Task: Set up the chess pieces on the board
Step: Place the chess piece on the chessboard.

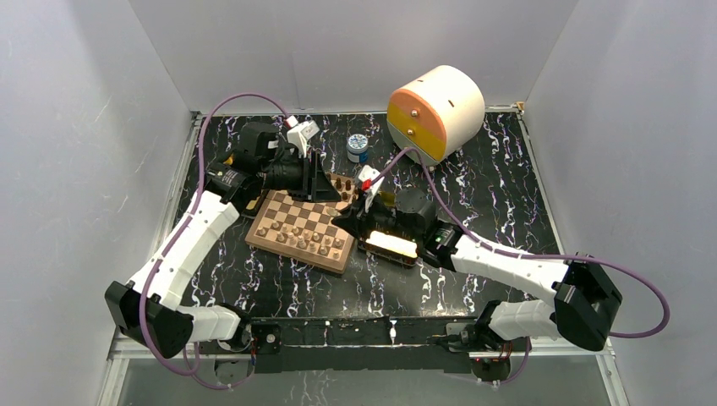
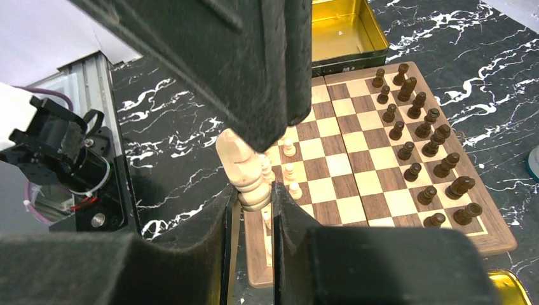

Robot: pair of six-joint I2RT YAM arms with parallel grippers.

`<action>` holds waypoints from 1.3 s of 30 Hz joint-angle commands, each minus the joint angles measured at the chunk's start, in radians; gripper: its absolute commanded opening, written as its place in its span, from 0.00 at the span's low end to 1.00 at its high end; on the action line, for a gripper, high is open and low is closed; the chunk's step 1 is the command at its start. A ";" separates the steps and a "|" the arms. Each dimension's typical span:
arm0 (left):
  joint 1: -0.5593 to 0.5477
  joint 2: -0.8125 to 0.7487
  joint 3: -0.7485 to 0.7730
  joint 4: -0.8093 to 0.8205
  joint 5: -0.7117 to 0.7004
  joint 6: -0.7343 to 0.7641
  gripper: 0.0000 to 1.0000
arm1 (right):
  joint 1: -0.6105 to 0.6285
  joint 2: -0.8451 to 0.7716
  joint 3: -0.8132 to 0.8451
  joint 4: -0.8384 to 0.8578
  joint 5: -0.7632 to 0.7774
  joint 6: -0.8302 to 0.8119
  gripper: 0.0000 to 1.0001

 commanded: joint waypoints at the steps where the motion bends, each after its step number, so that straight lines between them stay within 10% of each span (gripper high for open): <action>1: -0.006 -0.026 -0.020 0.008 0.072 0.007 0.32 | -0.008 -0.002 0.058 0.021 0.013 0.057 0.11; 22: -0.006 0.000 -0.012 -0.101 0.060 0.083 0.19 | -0.023 -0.014 0.058 0.013 0.050 0.070 0.11; 39: -0.006 0.011 -0.006 -0.147 0.043 0.112 0.27 | -0.027 -0.014 0.052 0.015 0.044 0.073 0.11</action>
